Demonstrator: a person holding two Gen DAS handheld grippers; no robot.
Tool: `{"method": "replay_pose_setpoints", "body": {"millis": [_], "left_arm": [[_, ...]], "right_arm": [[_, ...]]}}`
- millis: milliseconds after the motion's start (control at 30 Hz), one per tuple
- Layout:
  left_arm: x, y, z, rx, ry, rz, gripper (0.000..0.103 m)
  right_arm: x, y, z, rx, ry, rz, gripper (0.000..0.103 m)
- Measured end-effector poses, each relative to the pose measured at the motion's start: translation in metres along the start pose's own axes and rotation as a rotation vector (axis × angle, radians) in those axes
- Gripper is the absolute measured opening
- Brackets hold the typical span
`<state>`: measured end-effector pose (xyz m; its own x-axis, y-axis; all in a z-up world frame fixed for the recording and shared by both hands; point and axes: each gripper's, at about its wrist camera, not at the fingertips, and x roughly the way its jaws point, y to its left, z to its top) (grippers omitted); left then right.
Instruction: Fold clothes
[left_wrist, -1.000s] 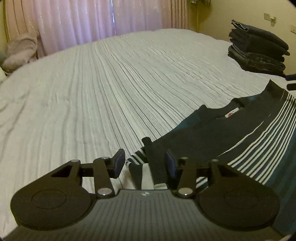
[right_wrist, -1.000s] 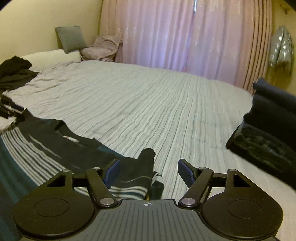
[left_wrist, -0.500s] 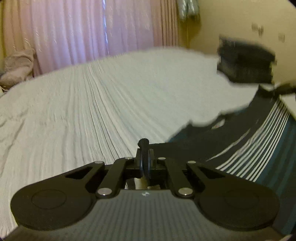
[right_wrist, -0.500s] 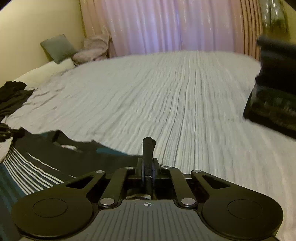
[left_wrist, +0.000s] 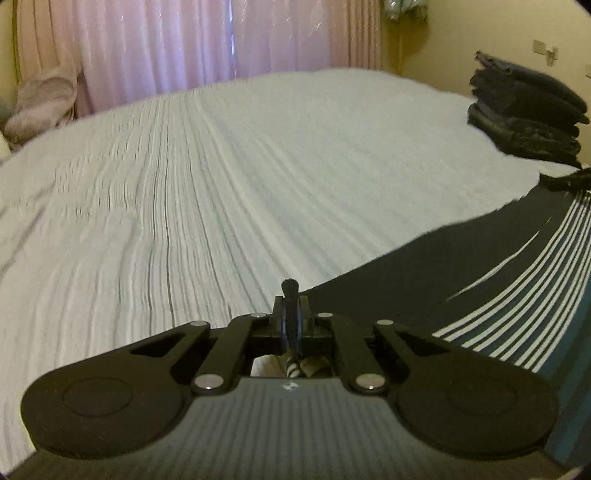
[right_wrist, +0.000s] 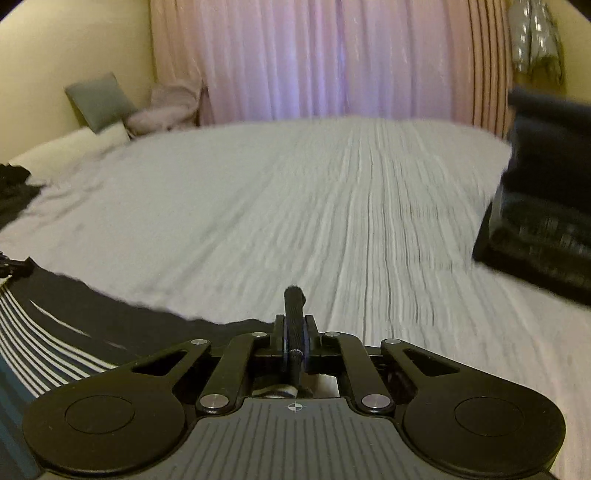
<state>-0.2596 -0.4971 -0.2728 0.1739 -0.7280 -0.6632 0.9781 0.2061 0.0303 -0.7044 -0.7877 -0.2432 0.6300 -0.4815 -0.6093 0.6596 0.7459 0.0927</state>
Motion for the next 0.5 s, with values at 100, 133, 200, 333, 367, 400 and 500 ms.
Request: {"method": "replay_pose_setpoints", "body": {"millis": [100,133,200,333,367,400,500], "left_arm": [[0.003,-0.004,-0.002,0.013,0.013,0.02,0.006],[0.002,-0.006,0.0,0.024,0.018,0.03,0.006],[0.001,-0.011,0.003,0.042,0.026,0.05,0.012],[-0.022,-0.014,0.01,0.026,0.011,0.104,0.025],[-0.033,-0.015,0.009,0.024,0.005,0.117,0.024],[-0.046,-0.016,0.007,0.027,-0.002,0.129,0.024],[-0.09,-0.029,-0.01,0.082,-0.037,0.15,0.024]], "right_arm": [[0.006,-0.005,-0.009,0.002,0.037,-0.001,0.006],[0.005,-0.006,-0.009,0.005,0.039,-0.002,0.006],[0.001,-0.005,-0.005,0.005,0.044,-0.007,0.006],[-0.03,0.016,0.004,-0.063,0.009,-0.089,0.062],[-0.045,0.023,0.005,-0.076,-0.017,-0.1,0.07],[-0.06,0.029,0.005,-0.084,-0.041,-0.096,0.07],[-0.111,0.053,-0.011,-0.1,-0.108,-0.029,0.07]]}}
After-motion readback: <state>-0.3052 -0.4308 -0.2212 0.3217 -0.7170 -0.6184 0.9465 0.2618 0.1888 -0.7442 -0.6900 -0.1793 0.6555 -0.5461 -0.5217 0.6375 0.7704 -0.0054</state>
